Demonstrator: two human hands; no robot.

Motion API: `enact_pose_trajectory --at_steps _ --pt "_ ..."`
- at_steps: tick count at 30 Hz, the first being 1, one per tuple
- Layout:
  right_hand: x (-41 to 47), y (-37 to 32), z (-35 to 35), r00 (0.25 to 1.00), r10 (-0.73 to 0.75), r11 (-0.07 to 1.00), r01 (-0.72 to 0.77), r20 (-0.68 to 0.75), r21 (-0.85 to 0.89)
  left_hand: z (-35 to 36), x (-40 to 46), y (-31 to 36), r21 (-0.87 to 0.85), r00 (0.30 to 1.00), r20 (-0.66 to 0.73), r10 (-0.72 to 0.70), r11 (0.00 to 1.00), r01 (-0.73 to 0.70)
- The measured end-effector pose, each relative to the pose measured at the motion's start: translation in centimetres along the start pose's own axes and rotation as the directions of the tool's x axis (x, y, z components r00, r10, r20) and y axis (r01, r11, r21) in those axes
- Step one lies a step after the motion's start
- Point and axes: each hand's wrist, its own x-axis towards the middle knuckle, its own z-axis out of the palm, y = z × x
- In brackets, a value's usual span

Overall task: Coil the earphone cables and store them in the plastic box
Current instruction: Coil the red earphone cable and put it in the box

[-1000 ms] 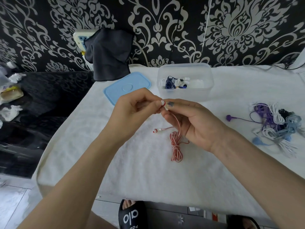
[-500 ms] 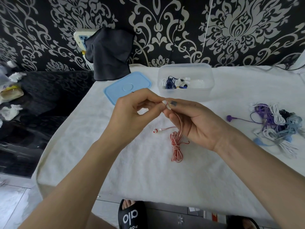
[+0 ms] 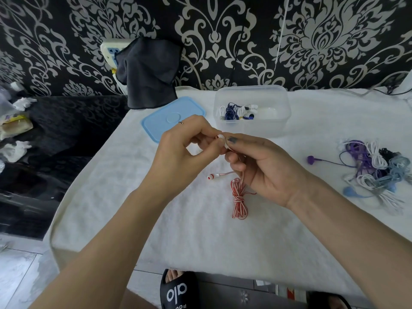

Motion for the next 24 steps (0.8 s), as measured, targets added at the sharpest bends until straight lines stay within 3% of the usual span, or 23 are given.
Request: enact_pose_trajectory --at_steps 4,8,24 --pt "-0.2 -0.1 0.0 1.0 0.005 0.999 -0.004 0.026 -0.044 0.0 -0.1 0.4 -0.267 0.987 0.082 -0.141 0.951 0.158" --pt "-0.4 -0.6 0.0 0.999 0.007 0.993 -0.001 0.047 -0.118 0.0 0.0 0.3 -0.4 0.965 0.145 -0.219 0.879 0.26" --pt "-0.5 -1.0 -0.2 0.996 0.051 0.99 -0.04 0.076 -0.132 1.5 0.3 0.7 -0.57 0.955 0.142 -0.26 0.767 0.293"
